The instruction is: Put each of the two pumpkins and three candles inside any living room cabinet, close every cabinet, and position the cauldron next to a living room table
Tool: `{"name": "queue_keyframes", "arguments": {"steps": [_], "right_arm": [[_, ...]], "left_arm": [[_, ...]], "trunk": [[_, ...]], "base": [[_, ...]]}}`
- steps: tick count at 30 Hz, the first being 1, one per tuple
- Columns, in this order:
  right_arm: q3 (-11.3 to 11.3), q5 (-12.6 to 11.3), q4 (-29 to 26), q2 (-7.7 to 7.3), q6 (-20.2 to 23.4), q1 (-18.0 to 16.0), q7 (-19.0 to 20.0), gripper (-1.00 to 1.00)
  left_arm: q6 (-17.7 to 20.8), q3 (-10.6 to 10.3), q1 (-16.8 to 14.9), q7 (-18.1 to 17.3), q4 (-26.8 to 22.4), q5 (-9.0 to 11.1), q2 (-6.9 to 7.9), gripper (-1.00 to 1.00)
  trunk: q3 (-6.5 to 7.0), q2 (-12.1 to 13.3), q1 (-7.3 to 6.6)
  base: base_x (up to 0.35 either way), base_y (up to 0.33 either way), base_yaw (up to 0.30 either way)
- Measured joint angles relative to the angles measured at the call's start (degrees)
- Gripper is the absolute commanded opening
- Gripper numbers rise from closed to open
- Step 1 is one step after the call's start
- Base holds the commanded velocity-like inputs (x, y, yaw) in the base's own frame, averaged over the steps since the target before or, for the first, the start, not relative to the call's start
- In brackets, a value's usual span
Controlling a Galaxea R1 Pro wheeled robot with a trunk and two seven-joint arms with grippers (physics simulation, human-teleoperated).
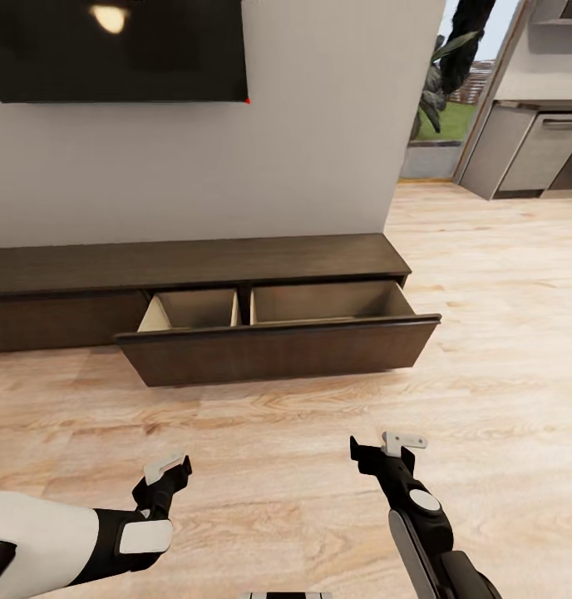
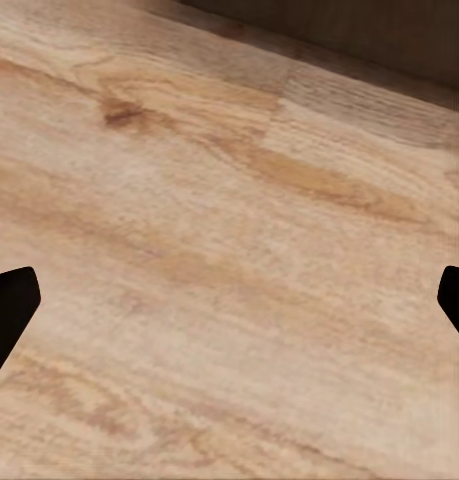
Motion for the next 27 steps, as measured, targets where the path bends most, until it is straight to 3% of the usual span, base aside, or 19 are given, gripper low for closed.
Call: {"name": "queue_keyframes", "arguments": {"steps": [8,22,24,26,27], "right_arm": [[0.0,0.0,0.0,0.00,0.0,0.0,0.0,1.00],[0.0,0.0,-0.1,0.00,0.0,0.0,0.0,1.00],[0.0,0.0,-0.1,0.00,0.0,0.0,0.0,1.00],[0.0,0.1,-0.1,0.00,0.0,0.0,0.0,1.00],[0.0,0.1,-0.2,0.00,0.0,0.0,0.0,1.00]], "left_arm": [[0.0,0.1,0.0,0.0,0.0,0.0,0.00,1.00],[0.2,0.1,0.0,-0.3,-0.1,0.0,0.25,1.00],[0.3,0.3,0.0,-0.3,-0.9,0.0,0.63,1.00],[0.4,0.7,0.0,-0.3,-4.0,0.0,2.04,1.00],[0.4,1.0,0.0,-0.3,-7.0,0.0,3.82,1.00]], "trunk": [[0.73,0.0,0.00],[-0.51,-5.6,3.07],[-0.69,-6.4,3.51],[-0.87,-7.2,3.95],[-0.96,-7.6,4.17]], "base": [[0.000,0.000,0.000],[0.000,0.000,0.000],[0.000,0.000,0.000],[0.000,0.000,0.000],[0.000,0.000,0.000]]}}
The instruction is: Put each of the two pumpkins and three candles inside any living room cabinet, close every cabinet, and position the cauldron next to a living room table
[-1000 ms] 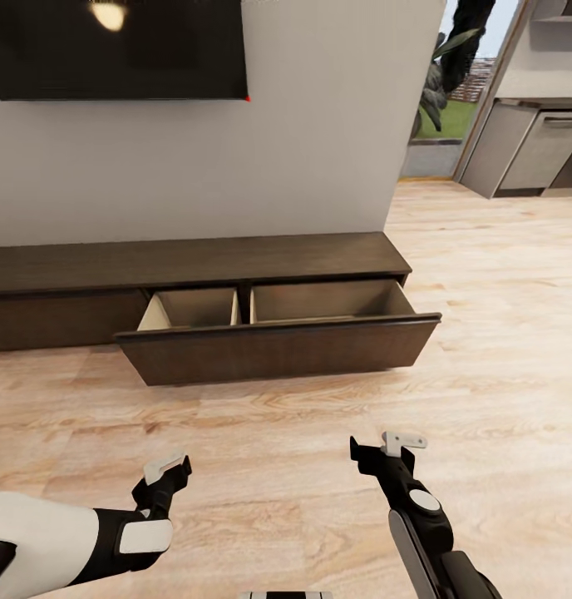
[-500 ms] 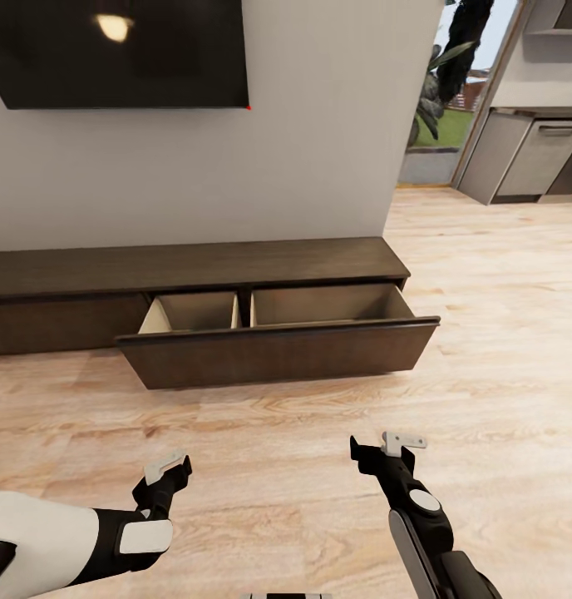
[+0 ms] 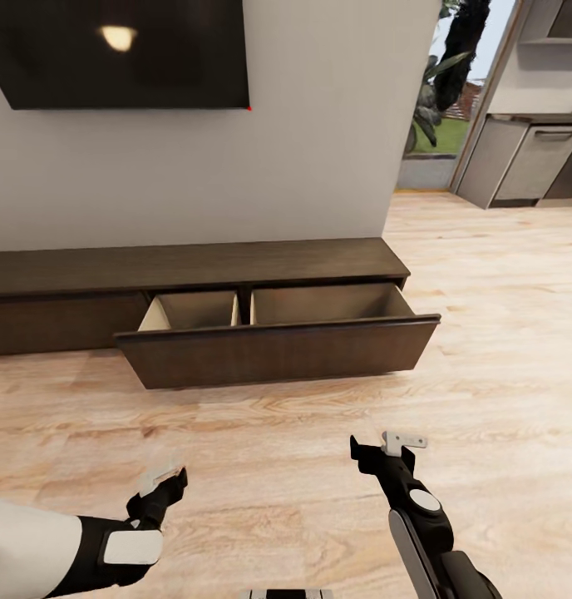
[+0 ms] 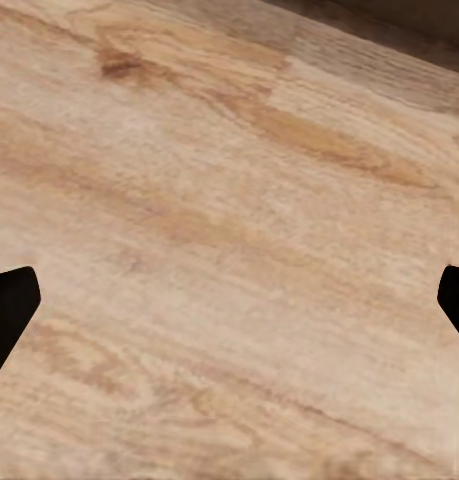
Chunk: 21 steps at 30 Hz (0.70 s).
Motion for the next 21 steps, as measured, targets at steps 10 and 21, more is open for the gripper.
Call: {"name": "queue_keyframes", "arguments": {"steps": [10,21], "right_arm": [[0.1,0.0,0.1,0.00,0.0,0.0,0.0,1.00],[0.1,0.1,1.4,0.02,-2.6,0.0,0.0,1.00]], "left_arm": [[30.8,10.4,0.0,-7.5,12.7,-0.4,2.77,1.00],[46.9,12.2,0.0,-14.7,38.4,-0.1,-10.63,1.00]], "trunk": [[-0.89,-4.0,2.20],[-1.93,-8.1,4.47]], "base": [[0.000,0.000,0.000],[0.000,0.000,0.000]]}}
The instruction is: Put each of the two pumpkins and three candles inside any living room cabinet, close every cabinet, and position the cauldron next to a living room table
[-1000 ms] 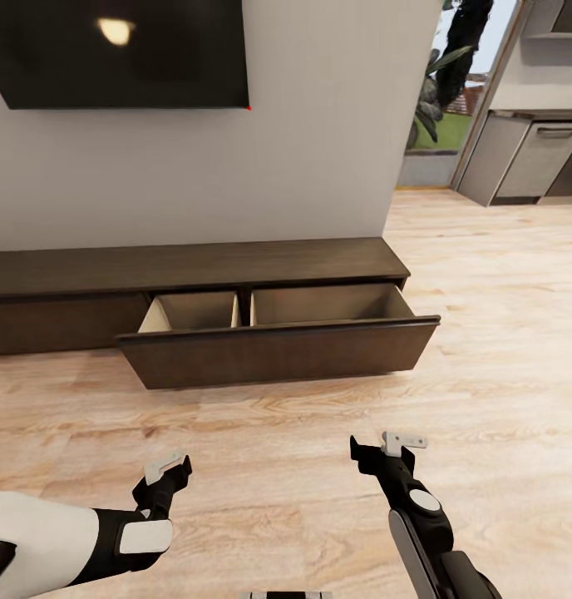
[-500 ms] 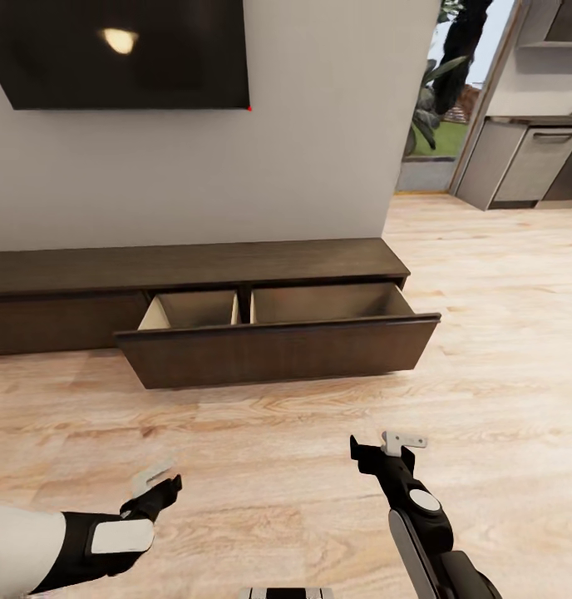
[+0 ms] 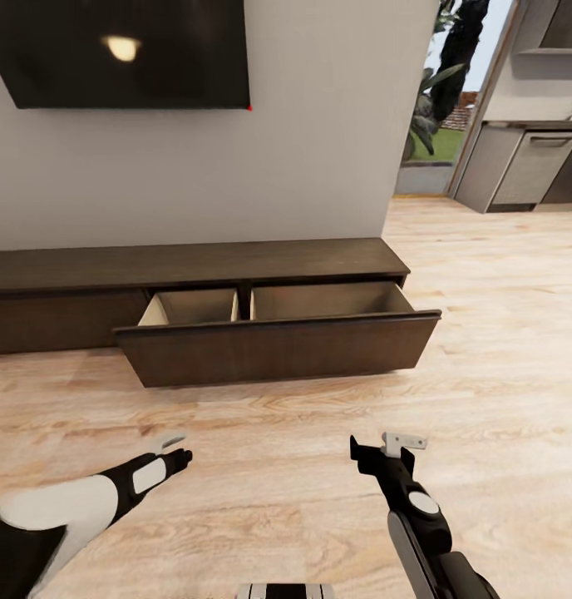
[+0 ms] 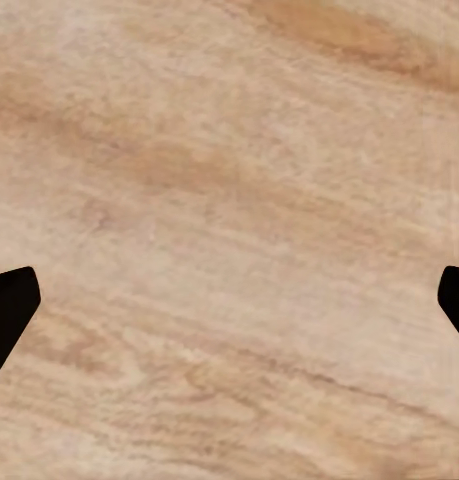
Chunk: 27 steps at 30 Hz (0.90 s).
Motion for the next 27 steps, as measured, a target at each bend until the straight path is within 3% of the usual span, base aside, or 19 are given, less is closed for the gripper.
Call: {"name": "queue_keyframes", "arguments": {"steps": [3,7,10,13,21,27], "right_arm": [[0.0,0.3,1.4,-0.01,-2.5,0.0,0.0,1.00],[0.2,3.4,6.1,0.04,-11.2,0.0,-0.1,1.00],[0.4,6.1,7.1,0.17,-14.4,0.0,-0.3,1.00],[0.6,7.4,7.4,0.22,-15.5,0.0,-0.3,1.00],[0.6,8.0,7.4,0.24,-16.0,0.1,-0.3,1.00],[0.6,8.0,7.3,0.24,-16.2,0.1,-0.3,1.00]], "left_arm": [[1.5,0.2,0.0,-0.1,5.7,-0.1,-4.01,1.00],[-0.9,0.1,0.0,-0.3,8.3,-0.2,-6.51,1.00],[-4.0,0.1,0.0,-0.3,8.6,-0.3,-6.63,1.00],[-5.3,0.0,0.0,-0.2,8.7,-0.4,-6.65,1.00],[-11.8,-0.1,0.0,-0.6,8.7,-0.3,-6.34,1.00],[-12.2,-0.1,0.0,-0.6,8.6,-0.2,-6.31,1.00]], "trunk": [[-0.53,0.0,0.08],[-1.17,-0.1,0.18],[-1.60,-0.1,0.26],[-2.01,-0.2,0.34],[-3.11,-0.3,0.54],[-2.61,-0.3,0.54]], "base": [[0.000,0.000,-0.012],[0.000,0.000,-0.068],[0.000,0.000,-0.085],[0.000,0.000,-0.088],[0.000,0.000,-0.090],[0.000,0.000,-0.090]]}}
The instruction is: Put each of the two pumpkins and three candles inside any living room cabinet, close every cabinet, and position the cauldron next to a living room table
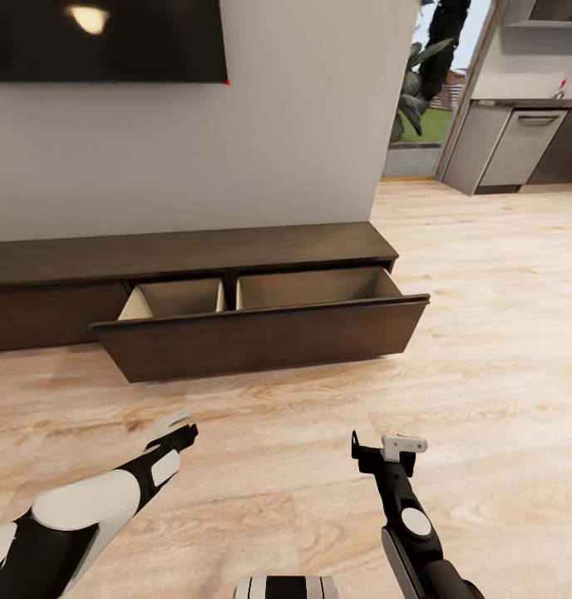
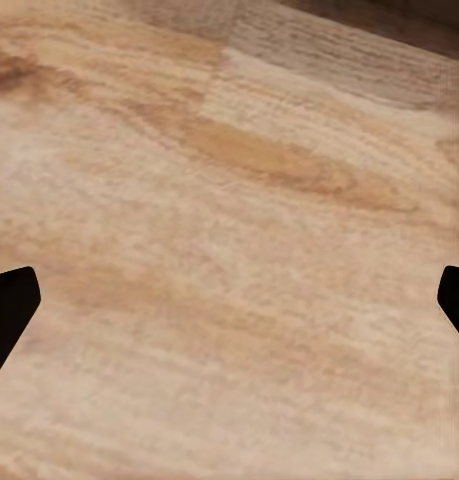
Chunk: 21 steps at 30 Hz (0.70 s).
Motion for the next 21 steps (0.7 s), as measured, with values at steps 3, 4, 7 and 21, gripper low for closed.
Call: {"name": "queue_keyframes", "arguments": {"steps": [3,4,7,21], "right_arm": [[0.0,0.0,0.0,0.00,0.0,0.0,0.0,1.00],[0.0,0.0,-0.1,0.00,-0.1,0.0,0.0,1.00],[0.1,0.0,-0.1,0.00,-0.1,0.0,0.0,1.00],[0.1,0.0,-0.4,0.00,-0.2,0.1,0.0,1.00]], "left_arm": [[0.2,0.0,0.0,0.0,-0.1,0.0,-0.04,1.00],[0.2,0.0,0.0,0.1,-0.1,0.0,-0.06,1.00],[0.3,0.0,0.0,0.1,-0.2,0.0,-0.08,1.00],[0.3,-0.1,0.0,0.0,-0.4,0.0,-0.09,1.00]], "trunk": [[0.26,0.0,0.00],[0.34,0.0,0.00],[0.60,0.0,0.00],[1.82,0.0,0.00]], "base": [[0.000,0.000,-0.089],[0.000,0.000,-0.087],[0.000,0.000,-0.085],[0.000,0.000,-0.056]]}}
